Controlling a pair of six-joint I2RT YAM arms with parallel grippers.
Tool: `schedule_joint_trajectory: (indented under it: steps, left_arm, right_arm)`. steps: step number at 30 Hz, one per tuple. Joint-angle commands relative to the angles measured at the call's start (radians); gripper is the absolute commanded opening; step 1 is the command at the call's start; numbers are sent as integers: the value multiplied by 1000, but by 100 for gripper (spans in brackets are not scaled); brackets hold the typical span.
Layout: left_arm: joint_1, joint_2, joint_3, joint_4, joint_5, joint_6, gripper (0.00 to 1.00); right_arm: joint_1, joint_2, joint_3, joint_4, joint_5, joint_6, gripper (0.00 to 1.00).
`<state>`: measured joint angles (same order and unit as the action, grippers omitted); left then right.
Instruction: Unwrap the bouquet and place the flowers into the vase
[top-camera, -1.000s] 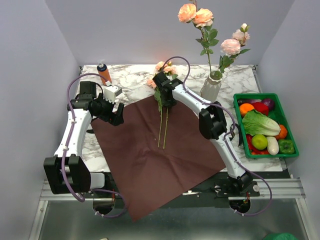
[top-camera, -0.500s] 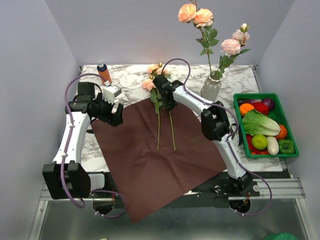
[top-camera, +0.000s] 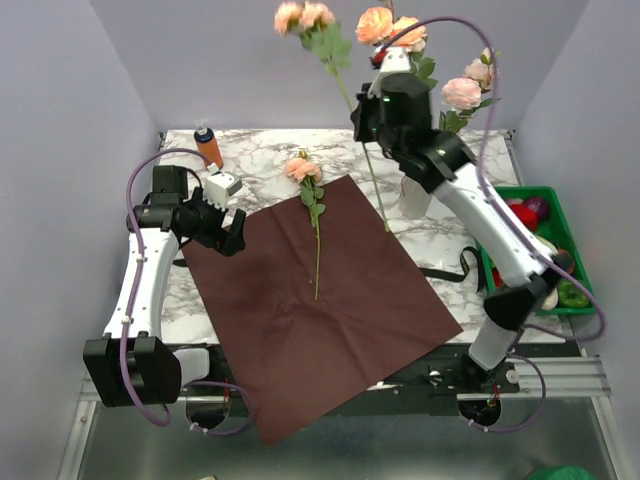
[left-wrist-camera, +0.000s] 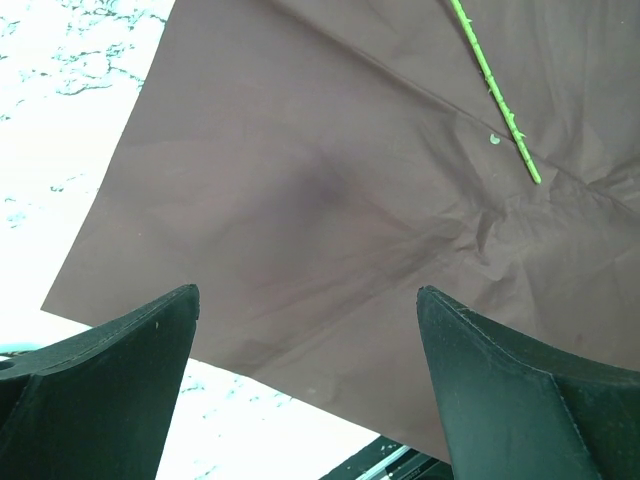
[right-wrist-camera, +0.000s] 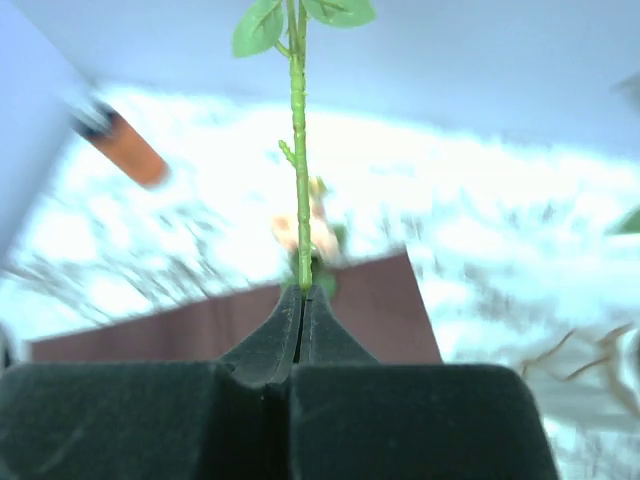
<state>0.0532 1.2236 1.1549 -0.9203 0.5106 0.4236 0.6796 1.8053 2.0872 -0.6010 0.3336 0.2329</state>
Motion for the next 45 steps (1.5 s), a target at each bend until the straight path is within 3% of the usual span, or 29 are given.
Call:
schedule_joint_trajectory:
  steps: [1,10,13,14,17,20,25,33,45]
  left_arm:
    - [8,-29,26,-15,14,4,99]
    - [8,-27,42,-25,28,-11,99]
    - [8,-27,43,-23,26,-13,99]
    - [8,-27,45,-23,28,-13,99]
    - [8,-23,45,-18,23,-11,99]
    - [8,-9,48,-11,25,-14,99]
    - [8,16,66,-6,23,-20,99]
    - [8,27,66,15,0,-8,99]
    - [8,145,118,64,-1,-17,99]
  right_arm:
    - [29,-205,-145,294,-88,-211,1]
    - [43,-478,-286,592,14,-406,1]
    - [43,-584,-493,885,137,-542,1]
    - [43,-631,-557,1107,165,-646,1]
    - [43,-647,-728,1486,249,-821,1]
    - [43,-620,-786,1685,289,-978,1]
    - [41,-594,-816,1736,257,-986,1]
    - [-54,-439,-689,1857,209,-1008,1]
    - [-248,-297,-714,1908,148,-812,1]
